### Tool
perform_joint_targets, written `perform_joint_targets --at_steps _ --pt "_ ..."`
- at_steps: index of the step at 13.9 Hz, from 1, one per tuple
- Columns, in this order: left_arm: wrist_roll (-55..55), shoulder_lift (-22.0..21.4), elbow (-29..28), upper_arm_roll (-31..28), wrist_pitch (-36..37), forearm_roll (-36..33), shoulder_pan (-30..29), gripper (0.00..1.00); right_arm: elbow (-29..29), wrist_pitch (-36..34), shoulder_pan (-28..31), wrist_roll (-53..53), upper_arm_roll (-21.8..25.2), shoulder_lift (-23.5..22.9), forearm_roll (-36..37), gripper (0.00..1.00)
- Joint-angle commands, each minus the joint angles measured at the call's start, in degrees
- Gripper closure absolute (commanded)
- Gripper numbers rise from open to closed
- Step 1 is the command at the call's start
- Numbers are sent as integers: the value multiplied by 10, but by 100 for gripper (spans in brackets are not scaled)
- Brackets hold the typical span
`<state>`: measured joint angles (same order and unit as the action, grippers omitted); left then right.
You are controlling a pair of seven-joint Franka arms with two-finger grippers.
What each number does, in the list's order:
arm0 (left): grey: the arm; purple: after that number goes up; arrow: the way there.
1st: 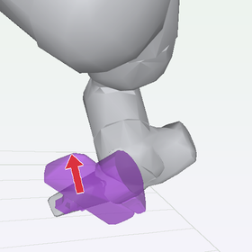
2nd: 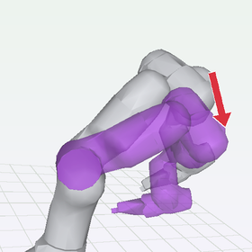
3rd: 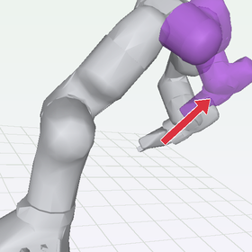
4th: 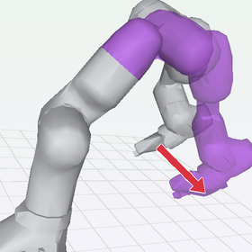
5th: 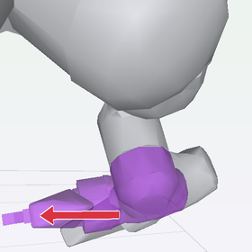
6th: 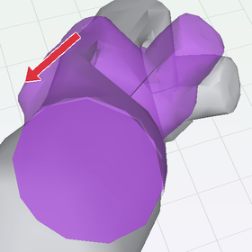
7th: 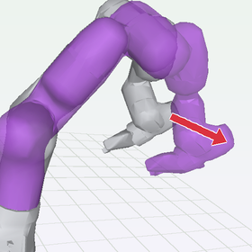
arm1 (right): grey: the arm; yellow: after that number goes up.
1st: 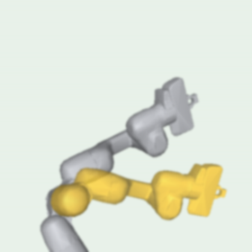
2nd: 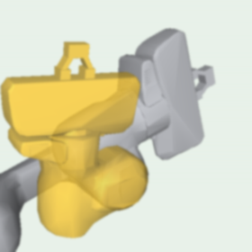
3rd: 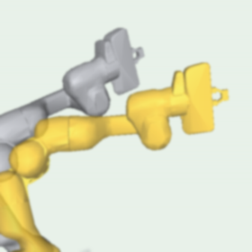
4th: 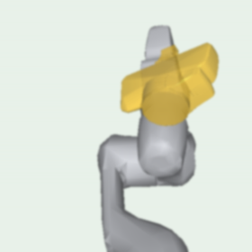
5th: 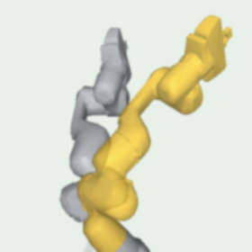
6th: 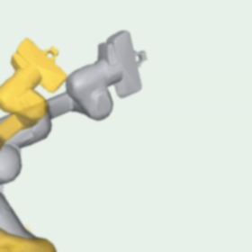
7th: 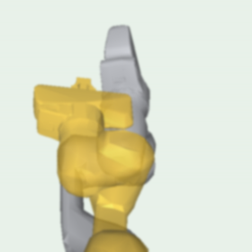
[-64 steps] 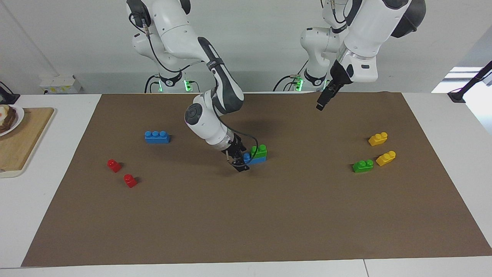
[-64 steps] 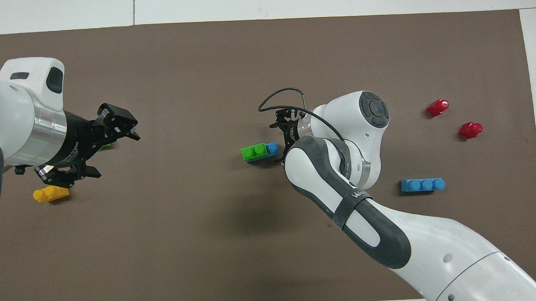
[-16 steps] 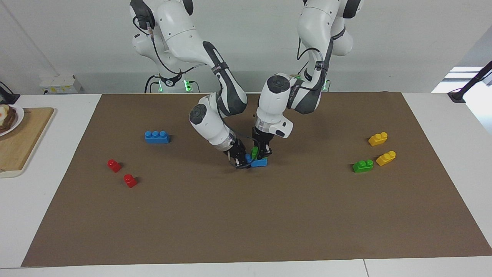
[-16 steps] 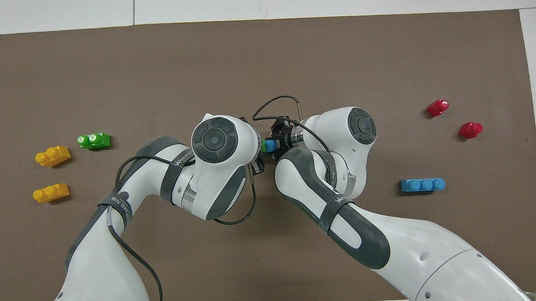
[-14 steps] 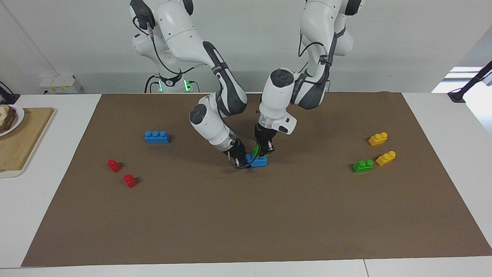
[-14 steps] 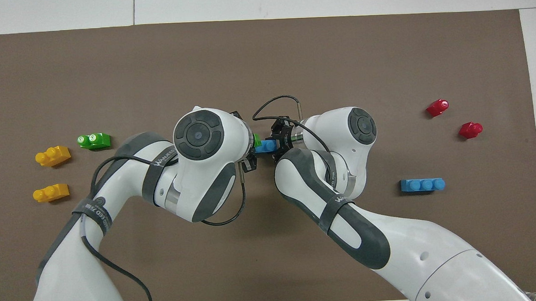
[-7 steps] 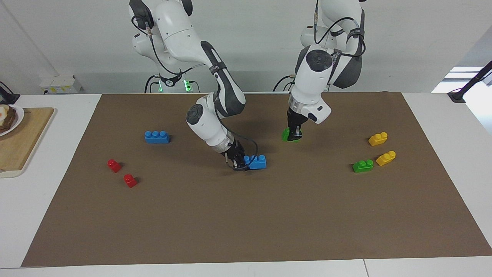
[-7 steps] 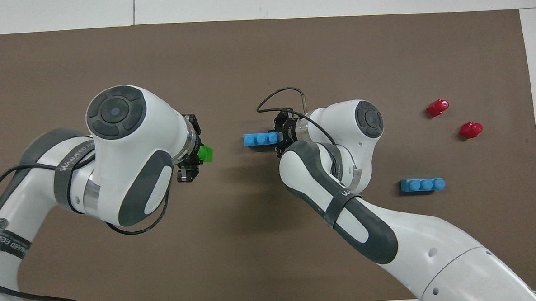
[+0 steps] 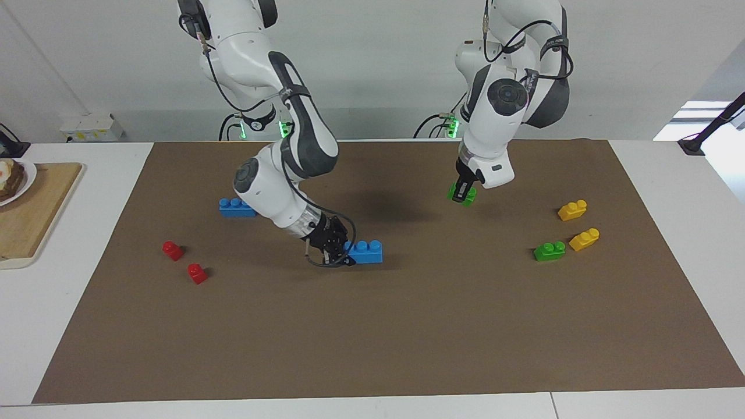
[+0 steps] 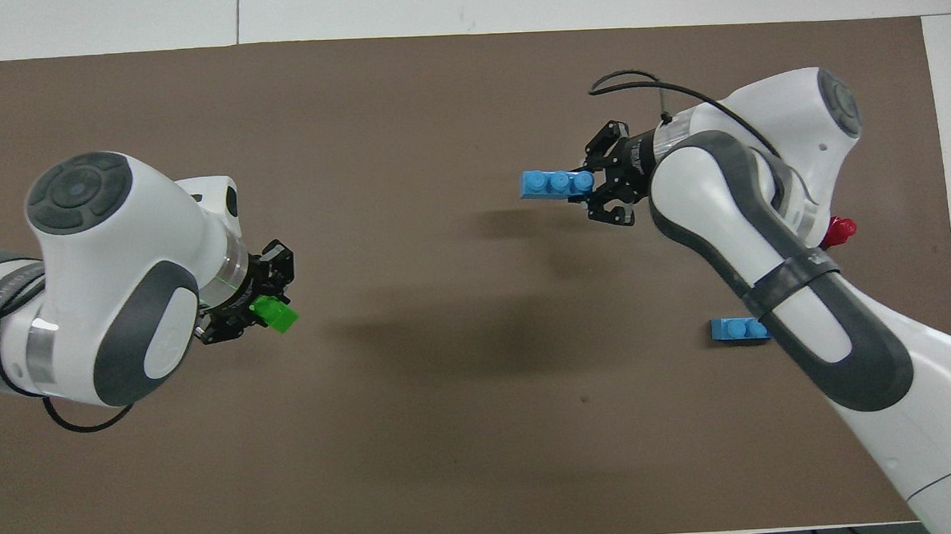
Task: Remove green block with left arm and hold with right
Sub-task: 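Lower the green brick near the yellow bricks while the right gripper lowers the blue brick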
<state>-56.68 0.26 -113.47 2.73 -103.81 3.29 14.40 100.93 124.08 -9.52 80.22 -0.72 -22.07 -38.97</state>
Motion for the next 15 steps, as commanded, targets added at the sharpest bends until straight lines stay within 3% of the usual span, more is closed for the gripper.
perform_joint_targets --at_steps 1,4,6,9,11,15 --pt "182 -36 -38 4 24 4 -80 100 37 -61 81 -92 -8 27 16 100" --pt "366 -42 -73 4 -9 5 -168 100 72 -95 142 -167 -8 43 46 100" --pt "497 -41 -101 3 -33 5 -188 100 115 -89 175 -233 -8 59 57 100" --pt "534 -33 -139 3 -119 5 -197 100 152 -87 206 -275 -9 73 57 100" --pt "594 -5 -140 3 -142 5 -196 100 184 -54 206 -289 -9 78 57 100" --pt "600 -5 -170 3 -179 4 -194 100 207 -21 205 -291 -9 78 57 100"
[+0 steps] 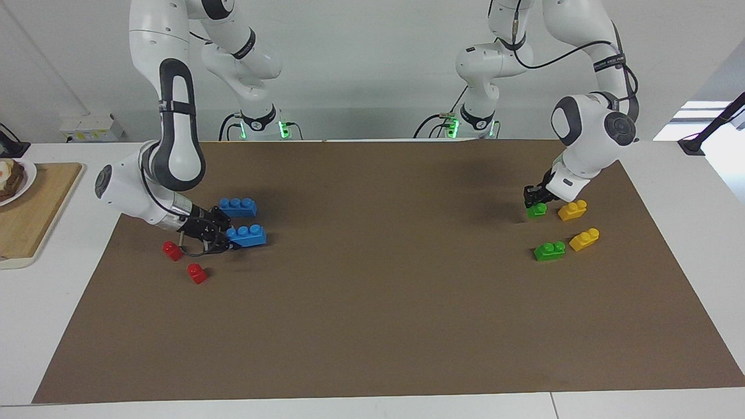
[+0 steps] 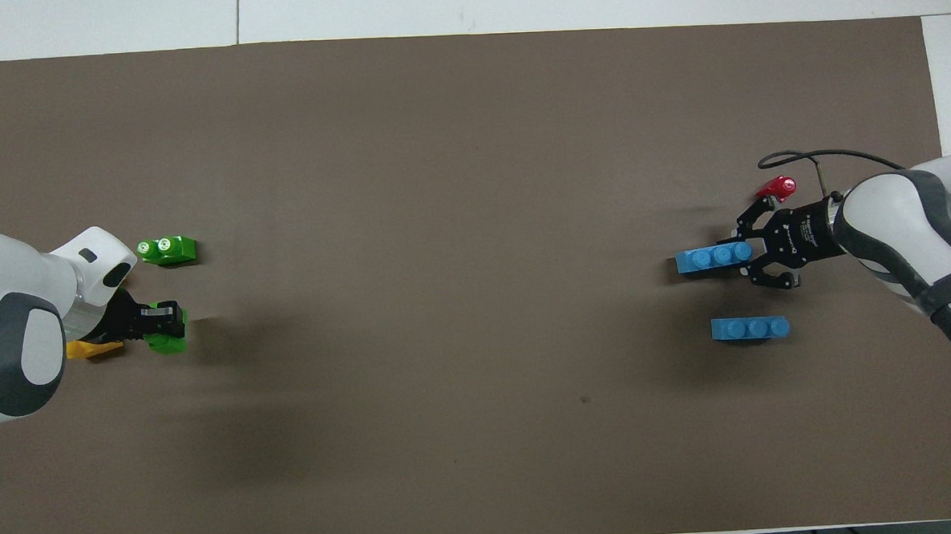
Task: Remove green block with left arm and hold with right
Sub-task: 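Lower the green brick near the yellow bricks while the right gripper lowers the blue brick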
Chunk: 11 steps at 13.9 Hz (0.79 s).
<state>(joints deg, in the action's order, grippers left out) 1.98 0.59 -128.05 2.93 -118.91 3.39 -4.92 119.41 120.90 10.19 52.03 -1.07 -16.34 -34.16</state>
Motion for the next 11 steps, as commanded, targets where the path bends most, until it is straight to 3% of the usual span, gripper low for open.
perform_joint_targets --at_steps 1,4,9,10,11 --pt "11 -8 -31 1 -32 3 -1 100 26 15 8 -8 -6 20 8 100" --pt "13 -16 -74 1 -70 3 -1 100 35 23 16 -11 -5 20 8 100" --pt "10 -16 -79 1 -84 3 -3 95 35 28 27 -12 -5 20 8 100" --pt "9 -16 -79 1 -84 3 -1 84 35 28 27 -12 -5 20 8 100" --pt "8 -16 -79 0 -85 3 -1 59 34 27 26 -12 -5 20 8 100"
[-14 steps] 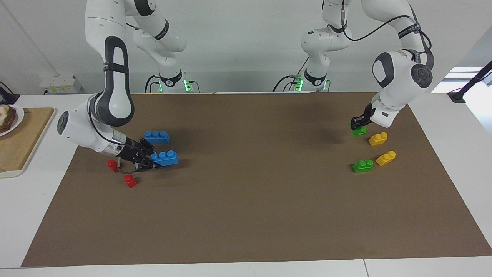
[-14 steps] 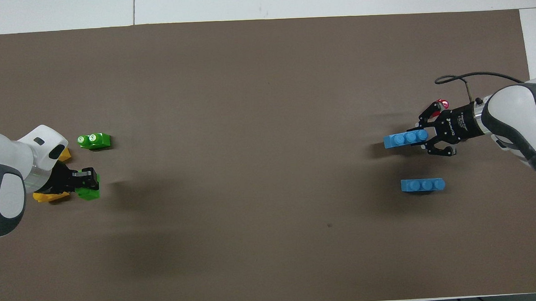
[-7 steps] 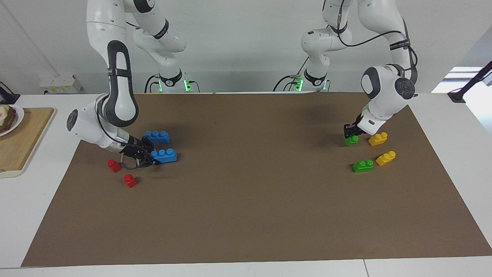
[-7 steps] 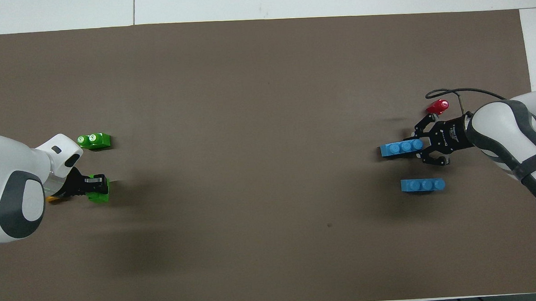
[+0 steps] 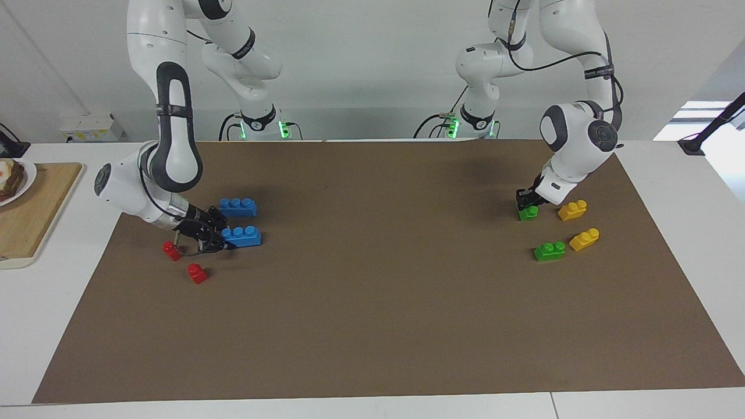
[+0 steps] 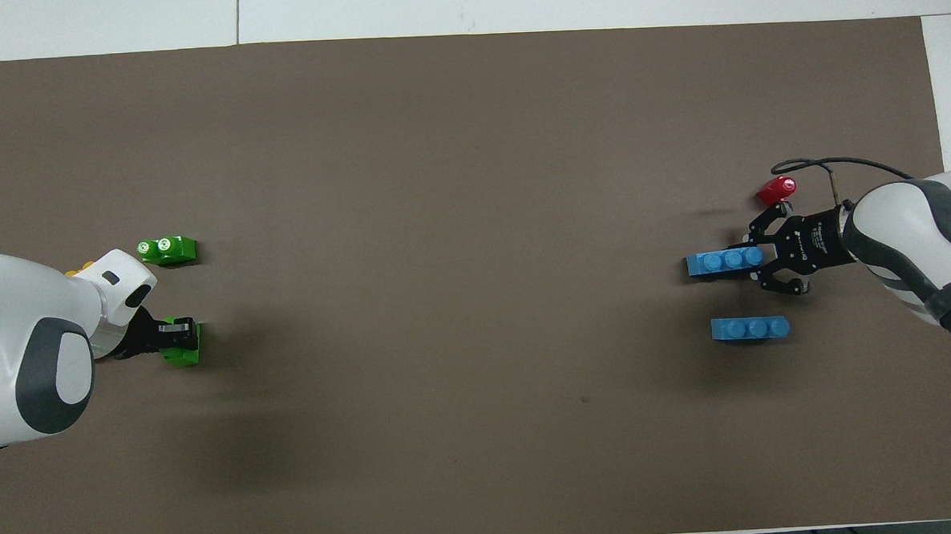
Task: Remove green block with left arm and hold with right
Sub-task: 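Lower the green brick near the yellow bricks while the right gripper lowers the blue brick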
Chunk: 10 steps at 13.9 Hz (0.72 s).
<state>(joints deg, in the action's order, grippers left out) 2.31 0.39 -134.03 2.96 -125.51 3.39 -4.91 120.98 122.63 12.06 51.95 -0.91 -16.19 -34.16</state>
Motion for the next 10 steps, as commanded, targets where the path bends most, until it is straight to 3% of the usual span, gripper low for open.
perform_joint_targets --at_steps 1,2,3,6,10 --pt "6 -14 -19 -1 -19 3 -2 33 18 9 9 -12 -7 19 8 88" --pt "6 -13 -17 -1 -18 3 -2 0 15 5 8 -11 -8 19 8 48" --pt "6 -11 -9 -1 -11 3 -2 0 12 -1 5 -7 -8 19 8 26" --pt "6 -15 49 -1 38 2 0 0 -25 -37 -2 2 -7 28 8 13" --pt "-1 -16 135 -1 139 -1 -4 0 -114 -129 1 57 -7 41 33 9"
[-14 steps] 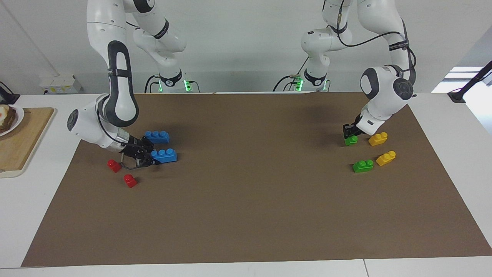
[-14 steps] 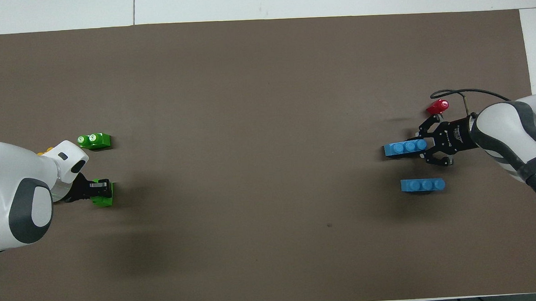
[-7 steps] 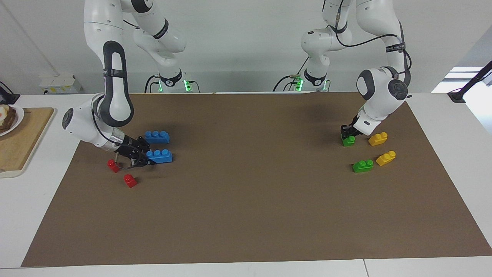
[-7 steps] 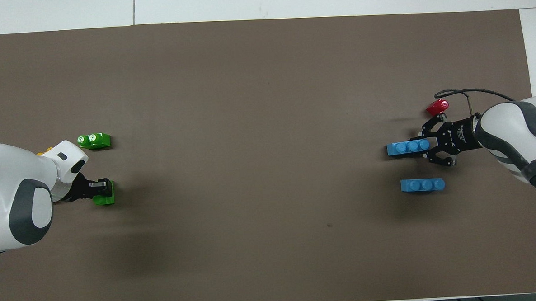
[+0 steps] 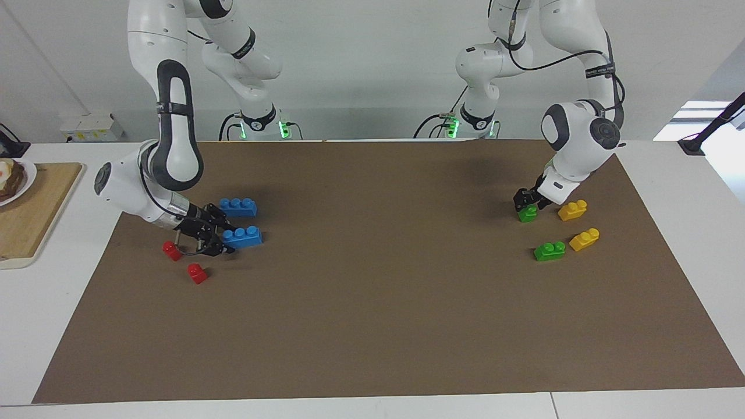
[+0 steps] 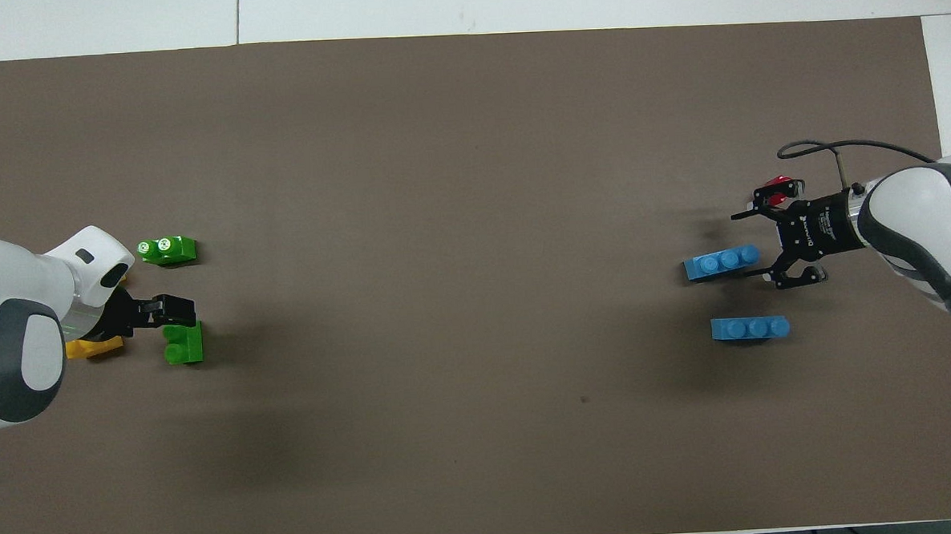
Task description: Remove green block with left arm and hold with right
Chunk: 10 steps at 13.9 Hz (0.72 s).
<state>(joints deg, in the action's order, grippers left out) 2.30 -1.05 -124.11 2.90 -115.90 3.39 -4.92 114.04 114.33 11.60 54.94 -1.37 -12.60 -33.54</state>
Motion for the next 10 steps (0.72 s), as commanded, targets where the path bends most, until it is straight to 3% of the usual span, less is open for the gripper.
perform_joint_targets --at_steps 1,4,7,10 --pt "-15 -1 59 0 58 -4 -2 0 -63 -66 8 33 -2 12 29 9" --pt "-31 9 140 1 124 -15 3 0 -111 -89 10 28 -2 28 54 0" --pt "-33 10 198 2 187 -31 5 0 -177 -123 3 8 -10 30 89 0" --pt "-36 10 229 3 209 -25 5 0 -231 -174 -5 -123 -16 36 167 0"
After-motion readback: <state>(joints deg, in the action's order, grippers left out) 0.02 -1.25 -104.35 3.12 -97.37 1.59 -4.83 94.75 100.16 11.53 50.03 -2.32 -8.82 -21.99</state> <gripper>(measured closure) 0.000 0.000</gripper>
